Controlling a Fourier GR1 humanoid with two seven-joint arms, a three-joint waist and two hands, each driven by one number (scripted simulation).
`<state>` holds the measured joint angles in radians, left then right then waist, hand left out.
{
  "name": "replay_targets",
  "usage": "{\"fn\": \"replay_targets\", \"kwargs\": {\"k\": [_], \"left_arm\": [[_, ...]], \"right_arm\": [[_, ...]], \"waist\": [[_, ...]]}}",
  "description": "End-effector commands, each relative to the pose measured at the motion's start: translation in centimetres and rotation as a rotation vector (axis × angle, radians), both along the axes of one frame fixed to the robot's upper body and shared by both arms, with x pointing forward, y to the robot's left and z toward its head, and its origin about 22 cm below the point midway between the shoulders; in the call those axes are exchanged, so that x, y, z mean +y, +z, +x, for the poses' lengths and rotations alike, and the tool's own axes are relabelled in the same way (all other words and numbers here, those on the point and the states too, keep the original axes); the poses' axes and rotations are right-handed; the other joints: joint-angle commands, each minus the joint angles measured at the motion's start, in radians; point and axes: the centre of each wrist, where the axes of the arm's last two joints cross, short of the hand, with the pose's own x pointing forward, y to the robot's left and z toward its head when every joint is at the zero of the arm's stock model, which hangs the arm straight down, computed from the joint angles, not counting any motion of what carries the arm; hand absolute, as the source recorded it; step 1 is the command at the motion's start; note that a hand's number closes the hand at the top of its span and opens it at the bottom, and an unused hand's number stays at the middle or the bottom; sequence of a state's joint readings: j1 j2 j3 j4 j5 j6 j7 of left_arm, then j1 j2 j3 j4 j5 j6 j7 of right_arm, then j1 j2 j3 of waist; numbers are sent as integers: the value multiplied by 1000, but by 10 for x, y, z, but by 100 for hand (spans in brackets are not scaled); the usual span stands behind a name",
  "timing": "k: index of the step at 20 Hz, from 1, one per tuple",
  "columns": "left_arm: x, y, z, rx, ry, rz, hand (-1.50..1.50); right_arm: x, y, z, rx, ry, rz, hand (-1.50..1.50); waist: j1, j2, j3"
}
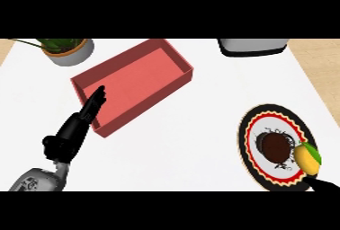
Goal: Pick the lemon from the plate and place it in the cardboard box
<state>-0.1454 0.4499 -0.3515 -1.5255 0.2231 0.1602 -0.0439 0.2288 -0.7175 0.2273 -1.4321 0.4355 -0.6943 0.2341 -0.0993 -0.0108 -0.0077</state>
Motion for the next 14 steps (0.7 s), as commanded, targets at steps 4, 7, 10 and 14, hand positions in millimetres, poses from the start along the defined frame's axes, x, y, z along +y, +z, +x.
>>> {"fn": "replay_targets", "kwargs": {"k": [4,7,10,14], "left_arm": [[-19,11,0,21,-35,10,0],[-20,15,12,0,-65,11,0],[-35,-5,12,4,-64,22,0],[-27,11,10,13,-90,8,0]], "right_arm": [[28,51,-39,141,-61,-46,-150],[58,71,-46,255,-64,25,-150],[72,104,-49,302,-75,65,-150],[90,132,-40,310,-128,101,-150]], "waist": [[43,-2,-2],[54,8,0],[67,10,3],[96,10,6]]}}
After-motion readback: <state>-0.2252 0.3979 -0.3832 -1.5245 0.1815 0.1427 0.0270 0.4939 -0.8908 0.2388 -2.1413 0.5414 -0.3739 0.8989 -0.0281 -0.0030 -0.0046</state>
